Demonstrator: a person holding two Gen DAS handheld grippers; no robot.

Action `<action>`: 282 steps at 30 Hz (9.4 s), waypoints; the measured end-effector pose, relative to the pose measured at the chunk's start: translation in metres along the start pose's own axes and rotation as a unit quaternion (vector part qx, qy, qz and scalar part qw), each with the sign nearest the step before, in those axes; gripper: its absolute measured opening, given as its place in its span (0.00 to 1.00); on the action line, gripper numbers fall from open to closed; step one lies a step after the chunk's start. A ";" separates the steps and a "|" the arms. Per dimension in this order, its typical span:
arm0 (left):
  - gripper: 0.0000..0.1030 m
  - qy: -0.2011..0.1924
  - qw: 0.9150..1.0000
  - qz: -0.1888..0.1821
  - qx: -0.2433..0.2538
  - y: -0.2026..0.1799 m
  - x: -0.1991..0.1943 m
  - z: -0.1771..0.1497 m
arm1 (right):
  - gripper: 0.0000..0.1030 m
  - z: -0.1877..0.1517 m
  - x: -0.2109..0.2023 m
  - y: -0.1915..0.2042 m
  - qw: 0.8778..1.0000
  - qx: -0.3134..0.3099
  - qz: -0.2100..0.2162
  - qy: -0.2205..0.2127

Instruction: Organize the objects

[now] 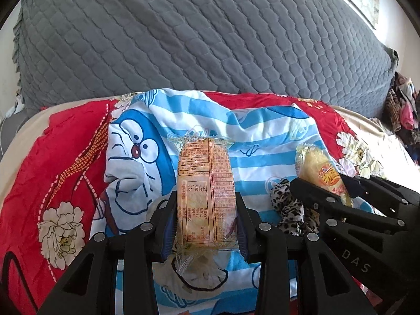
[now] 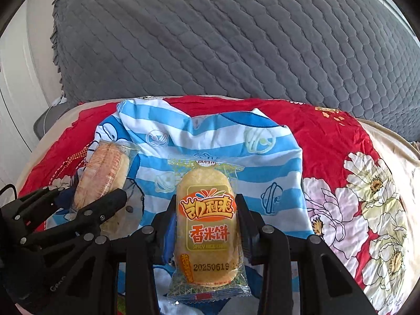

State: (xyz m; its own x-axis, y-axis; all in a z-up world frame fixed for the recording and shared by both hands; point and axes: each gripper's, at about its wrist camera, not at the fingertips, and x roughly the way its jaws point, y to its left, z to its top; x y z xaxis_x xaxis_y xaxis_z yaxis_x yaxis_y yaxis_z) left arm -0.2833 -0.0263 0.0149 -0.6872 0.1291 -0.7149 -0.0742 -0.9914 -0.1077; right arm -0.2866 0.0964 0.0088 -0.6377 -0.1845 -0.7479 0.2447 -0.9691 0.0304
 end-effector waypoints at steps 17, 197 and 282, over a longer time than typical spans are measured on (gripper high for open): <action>0.38 0.014 1.000 -0.001 0.001 -0.004 0.022 -0.002 | 0.39 -0.003 0.018 -0.009 1.000 -0.006 -0.016 0.018; 0.82 0.060 0.998 -0.004 0.010 -0.015 -0.105 -0.155 | 0.98 -0.147 -0.130 -0.003 1.000 -0.016 -0.016 0.017; 0.14 0.033 0.996 -0.078 0.037 -0.025 -0.094 -0.124 | 0.53 -0.108 -0.093 0.006 0.998 -0.053 0.030 0.003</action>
State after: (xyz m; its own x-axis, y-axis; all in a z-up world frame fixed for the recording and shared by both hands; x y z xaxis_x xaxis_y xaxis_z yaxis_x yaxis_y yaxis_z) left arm -0.1275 -0.0112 -0.0008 -0.6138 0.2808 -0.7378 -0.2320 -0.9575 -0.1713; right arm -0.1473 0.1252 0.0069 -0.6152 -0.2410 -0.7506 0.3586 -0.9335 0.0058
